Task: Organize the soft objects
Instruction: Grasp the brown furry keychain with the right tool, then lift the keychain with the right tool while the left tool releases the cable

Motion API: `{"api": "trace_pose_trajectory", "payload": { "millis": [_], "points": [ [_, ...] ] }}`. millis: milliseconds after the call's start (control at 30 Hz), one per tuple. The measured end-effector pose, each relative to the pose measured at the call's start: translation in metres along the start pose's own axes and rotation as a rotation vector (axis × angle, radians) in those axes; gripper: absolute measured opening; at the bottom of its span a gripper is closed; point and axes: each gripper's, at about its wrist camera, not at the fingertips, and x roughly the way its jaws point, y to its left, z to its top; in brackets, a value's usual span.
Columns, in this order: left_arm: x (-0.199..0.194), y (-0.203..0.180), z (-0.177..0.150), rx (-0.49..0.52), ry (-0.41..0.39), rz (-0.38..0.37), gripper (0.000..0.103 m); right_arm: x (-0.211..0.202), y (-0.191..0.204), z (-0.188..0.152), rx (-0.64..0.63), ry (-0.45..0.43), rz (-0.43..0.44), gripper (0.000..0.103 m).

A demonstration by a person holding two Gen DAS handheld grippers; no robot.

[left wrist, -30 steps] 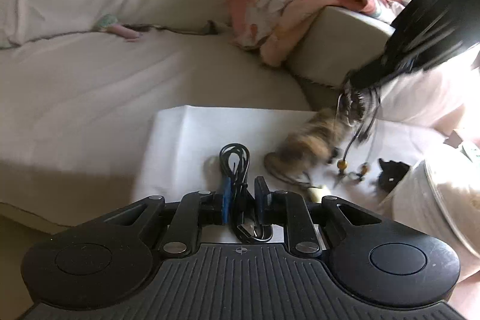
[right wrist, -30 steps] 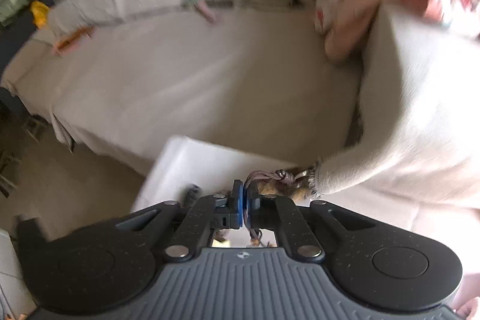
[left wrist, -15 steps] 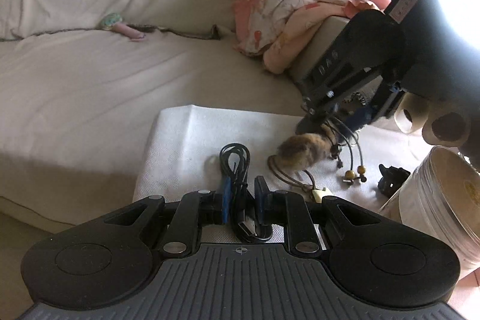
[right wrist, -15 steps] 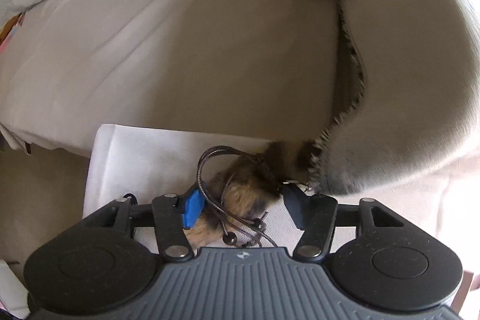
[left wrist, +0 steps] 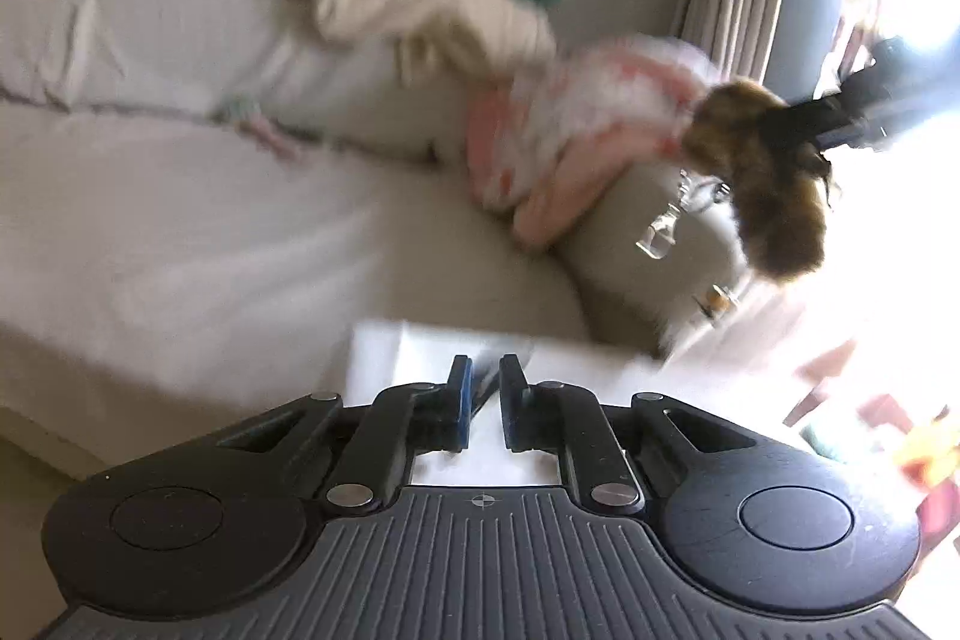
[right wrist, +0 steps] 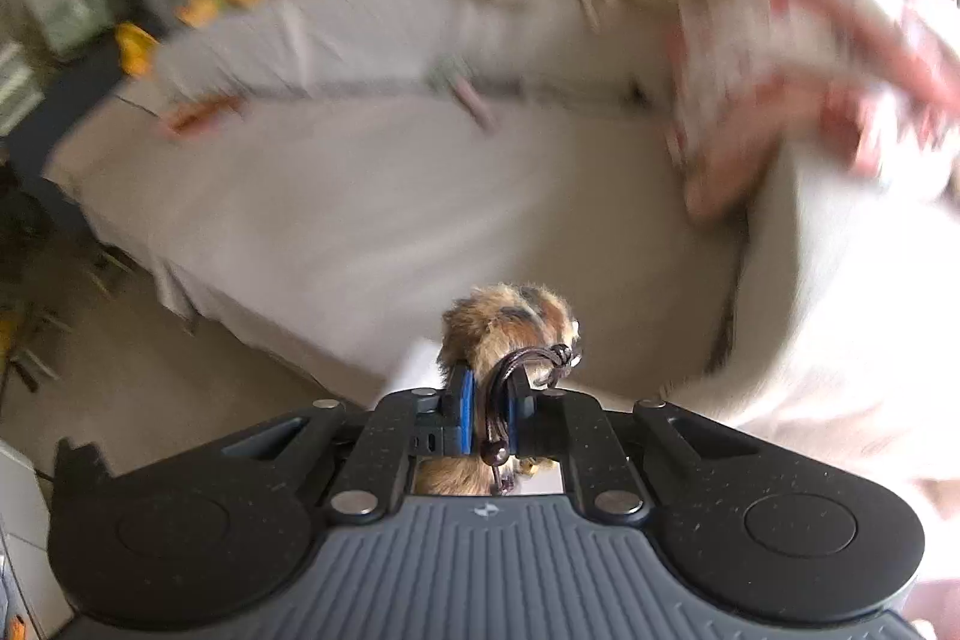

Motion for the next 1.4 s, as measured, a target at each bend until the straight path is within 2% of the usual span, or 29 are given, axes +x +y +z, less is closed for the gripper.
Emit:
{"api": "trace_pose_trajectory", "payload": {
  "millis": [133,200,267,333,433,567,700,800,833,933,1067,1133,1167,1233,1300,1367,1400],
  "points": [
    [-0.054,-0.026,0.035,0.063,-0.104,-0.002,0.012,-0.08,0.017,-0.003,-0.061,-0.172,0.047,0.01],
    [-0.065,-0.039,0.045,0.092,-0.114,-0.004,0.012,-0.114,0.018,-0.011,-0.09,-0.228,0.05,0.01],
    [-0.063,-0.04,0.047,0.071,-0.092,-0.041,0.012,-0.137,0.015,-0.024,-0.092,-0.242,0.047,0.01],
    [-0.05,-0.035,0.044,0.041,-0.023,-0.081,0.013,-0.147,0.01,-0.041,-0.093,-0.225,0.035,0.01],
    [-0.017,-0.024,0.034,0.002,0.076,-0.046,0.014,-0.153,0.007,-0.071,-0.126,-0.181,0.029,0.01],
    [0.023,-0.001,0.019,0.015,0.128,0.037,0.017,-0.133,0.004,-0.109,-0.154,-0.096,0.049,0.01],
    [0.05,0.039,-0.005,-0.036,0.185,0.088,0.018,-0.093,-0.002,-0.169,-0.191,-0.002,0.044,0.011],
    [0.064,0.06,-0.025,-0.069,0.241,0.068,0.018,-0.057,-0.008,-0.215,-0.192,0.09,0.057,0.011],
    [0.063,0.062,-0.028,-0.067,0.211,0.056,0.018,-0.046,-0.01,-0.227,-0.187,0.114,0.059,0.011],
    [0.066,0.064,-0.03,-0.061,0.202,0.025,0.019,-0.03,-0.007,-0.253,-0.216,0.126,0.034,0.011],
    [0.07,0.049,-0.03,0.073,0.224,0.01,0.021,-0.024,0.011,-0.27,-0.347,0.106,0.008,0.012],
    [0.07,0.04,-0.03,0.122,0.256,-0.03,0.022,-0.023,0.017,-0.274,-0.386,0.098,0.007,0.013],
    [0.07,0.035,-0.03,0.164,0.268,-0.039,0.026,-0.022,0.019,-0.275,-0.397,0.093,0.003,0.013],
    [0.072,0.025,-0.031,0.278,0.292,-0.018,0.026,-0.021,0.021,-0.278,-0.417,0.084,-0.008,0.014],
    [0.074,0.017,-0.032,0.343,0.304,0.003,0.025,-0.018,0.025,-0.283,-0.448,0.071,-0.032,0.02],
    [0.077,0.015,-0.031,0.335,0.314,0.019,0.025,-0.015,0.026,-0.288,-0.482,0.067,-0.046,0.032],
    [0.077,0.015,-0.03,0.323,0.316,0.025,0.025,-0.015,0.028,-0.291,-0.492,0.066,-0.051,0.034]
  ]
}}
